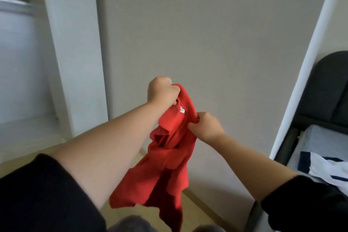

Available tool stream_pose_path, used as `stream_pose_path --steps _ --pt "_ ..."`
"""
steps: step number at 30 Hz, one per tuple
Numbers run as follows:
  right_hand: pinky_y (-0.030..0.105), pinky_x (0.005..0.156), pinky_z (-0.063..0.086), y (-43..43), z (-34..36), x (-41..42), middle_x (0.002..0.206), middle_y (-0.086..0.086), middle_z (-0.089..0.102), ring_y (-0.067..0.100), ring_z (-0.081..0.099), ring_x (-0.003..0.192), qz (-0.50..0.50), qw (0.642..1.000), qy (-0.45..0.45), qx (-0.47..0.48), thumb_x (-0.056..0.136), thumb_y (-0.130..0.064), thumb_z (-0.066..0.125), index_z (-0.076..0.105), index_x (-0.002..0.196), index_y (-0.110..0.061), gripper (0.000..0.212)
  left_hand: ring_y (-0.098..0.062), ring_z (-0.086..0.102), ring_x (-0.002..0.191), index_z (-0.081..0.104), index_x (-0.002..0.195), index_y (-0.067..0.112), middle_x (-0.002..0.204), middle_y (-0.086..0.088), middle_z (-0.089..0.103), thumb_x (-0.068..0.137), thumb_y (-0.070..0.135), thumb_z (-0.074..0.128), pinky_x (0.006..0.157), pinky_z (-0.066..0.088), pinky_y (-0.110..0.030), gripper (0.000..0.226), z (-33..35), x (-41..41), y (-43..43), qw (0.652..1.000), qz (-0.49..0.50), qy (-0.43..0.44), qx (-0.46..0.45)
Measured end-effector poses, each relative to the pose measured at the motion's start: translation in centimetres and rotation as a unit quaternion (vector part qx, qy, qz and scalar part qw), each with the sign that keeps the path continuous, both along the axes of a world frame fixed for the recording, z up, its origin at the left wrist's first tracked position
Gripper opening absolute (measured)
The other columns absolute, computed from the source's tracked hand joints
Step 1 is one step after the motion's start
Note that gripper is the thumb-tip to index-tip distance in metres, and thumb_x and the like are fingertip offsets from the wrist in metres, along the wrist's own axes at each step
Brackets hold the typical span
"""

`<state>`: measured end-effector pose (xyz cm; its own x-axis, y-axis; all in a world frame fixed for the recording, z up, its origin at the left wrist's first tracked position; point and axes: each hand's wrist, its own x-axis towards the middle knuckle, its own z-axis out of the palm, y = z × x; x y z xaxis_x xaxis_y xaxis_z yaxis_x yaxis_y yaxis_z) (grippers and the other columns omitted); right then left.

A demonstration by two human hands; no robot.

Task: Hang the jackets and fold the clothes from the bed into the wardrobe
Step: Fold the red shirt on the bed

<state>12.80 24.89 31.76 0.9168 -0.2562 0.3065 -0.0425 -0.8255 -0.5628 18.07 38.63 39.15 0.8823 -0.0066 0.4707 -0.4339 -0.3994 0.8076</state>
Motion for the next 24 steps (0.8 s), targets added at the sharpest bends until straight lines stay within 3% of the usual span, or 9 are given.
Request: stream_pose_path --steps 4,8,10,13,17,19,21,22,24 --pt "0.03 0.064 0.039 -1.2 1.4 0.9 0.098 0.012 0.066 0.035 0.062 0.093 -0.1 0.977 -0.022 -0.187 0.08 -0.025 0.056 0.061 0.094 -0.012 0.02 -0.026 0.063 0.058 0.051 0.063 0.012 0.055 -0.007 0.062 0.059 0.005 0.043 0.055 0.05 -0.031 0.011 -0.3 0.9 1.2 0.998 0.062 -0.014 0.0" --pt "0.034 0.074 0.047 -2.6 2.8 1.2 0.109 0.012 0.066 0.035 0.063 0.101 -0.143 0.938 -0.012 -0.316 0.084 -0.017 0.053 0.062 0.104 -0.012 0.023 -0.03 0.061 0.091 0.063 0.098 0.025 0.091 -0.003 0.066 0.075 0.013 0.055 0.07 0.043 -0.028 0.027 -0.7 1.7 2.5 0.981 0.126 -0.066 0.129" --pt "0.035 0.076 0.048 -3.7 3.2 1.0 0.112 0.011 0.065 0.034 0.062 0.104 -0.159 0.926 0.028 -0.341 0.085 -0.013 0.05 0.063 0.107 -0.013 0.025 -0.032 0.061 0.096 0.067 0.105 0.023 0.101 -0.006 0.068 0.079 0.016 0.055 0.073 0.046 -0.03 0.029 -0.9 2.2 3.3 0.964 0.141 -0.074 0.213" --pt "0.032 0.069 0.041 -4.6 3.6 0.8 0.113 0.009 0.063 0.032 0.061 0.104 -0.153 0.921 0.065 -0.351 0.088 -0.011 0.046 0.06 0.11 -0.013 0.026 -0.031 0.059 0.085 0.068 0.088 0.016 0.093 -0.007 0.067 0.082 0.016 0.054 0.064 0.043 -0.028 0.016 -1.1 2.5 3.8 0.944 0.136 -0.037 0.299" --pt "0.033 0.063 0.038 -5.0 5.1 0.6 0.099 0.017 0.066 0.038 0.063 0.092 -0.17 0.929 -0.058 -0.324 0.085 -0.008 0.045 0.054 0.105 -0.011 0.022 -0.033 0.062 0.088 0.067 0.083 0.014 0.087 -0.008 0.066 0.081 0.016 0.054 0.065 0.044 -0.028 0.014 -0.3 2.1 3.6 0.955 0.152 -0.017 0.254" --pt "0.035 0.068 0.045 -5.5 5.7 0.5 0.106 0.016 0.066 0.037 0.063 0.097 -0.157 0.928 0.015 -0.338 0.085 -0.009 0.047 0.058 0.107 -0.011 0.025 -0.024 0.065 0.074 0.065 0.081 0.009 0.075 -0.007 0.067 0.084 0.015 0.05 0.062 0.047 -0.025 0.016 -0.4 1.4 3.3 0.937 0.108 0.088 0.321" --pt "0.035 0.078 0.049 -6.0 5.4 0.0 0.115 0.013 0.064 0.034 0.062 0.105 -0.141 0.916 0.138 -0.349 0.085 -0.01 0.049 0.062 0.11 -0.009 0.028 -0.015 0.051 0.045 0.054 0.076 0.001 0.056 -0.007 0.06 0.091 0.012 0.037 0.047 0.039 -0.019 0.025 -0.9 1.1 3.1 0.91 0.029 0.257 0.324" --pt "0.035 0.078 0.048 -6.2 5.1 -0.3 0.117 0.012 0.063 0.033 0.061 0.106 -0.145 0.913 0.142 -0.354 0.085 -0.01 0.048 0.061 0.111 -0.01 0.029 -0.015 0.046 0.04 0.05 0.075 0.0 0.048 -0.007 0.057 0.093 0.01 0.032 0.042 0.035 -0.018 0.027 -1.2 1.3 3.0 0.903 -0.001 0.296 0.312" --pt "0.034 0.072 0.044 -6.6 4.5 -0.4 0.113 0.013 0.064 0.034 0.062 0.103 -0.161 0.926 0.076 -0.331 0.085 -0.009 0.046 0.06 0.108 -0.012 0.027 -0.018 0.049 0.04 0.053 0.073 -0.002 0.036 -0.006 0.053 0.092 0.008 0.032 0.042 0.038 -0.019 0.03 -1.4 1.8 2.9 0.921 0.005 0.278 0.274"
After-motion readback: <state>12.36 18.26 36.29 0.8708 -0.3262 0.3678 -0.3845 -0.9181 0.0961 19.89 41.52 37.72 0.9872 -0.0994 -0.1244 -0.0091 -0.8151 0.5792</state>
